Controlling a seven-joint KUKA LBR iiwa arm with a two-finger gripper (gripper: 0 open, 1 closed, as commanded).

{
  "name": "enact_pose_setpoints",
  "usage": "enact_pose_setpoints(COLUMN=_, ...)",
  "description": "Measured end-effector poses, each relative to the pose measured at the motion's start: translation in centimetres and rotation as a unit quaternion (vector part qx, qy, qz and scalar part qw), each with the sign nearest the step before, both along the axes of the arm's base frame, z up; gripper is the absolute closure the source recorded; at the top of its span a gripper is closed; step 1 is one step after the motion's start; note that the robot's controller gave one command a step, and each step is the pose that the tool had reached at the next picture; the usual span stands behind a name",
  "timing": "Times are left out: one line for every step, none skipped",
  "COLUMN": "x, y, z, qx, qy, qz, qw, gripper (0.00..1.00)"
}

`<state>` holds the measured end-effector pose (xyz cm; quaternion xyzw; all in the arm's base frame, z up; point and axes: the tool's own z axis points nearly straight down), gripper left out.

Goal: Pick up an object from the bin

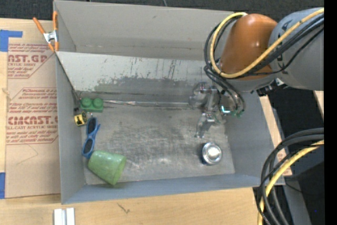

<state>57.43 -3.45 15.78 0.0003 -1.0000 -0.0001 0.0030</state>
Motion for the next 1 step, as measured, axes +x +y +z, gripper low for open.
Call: enact_pose_setpoints(x=-4.97, y=-8.16, z=-8.41, qx=0.002, qy=-0.0066, qz=0.074, qw=0.9972, gripper=0.00)
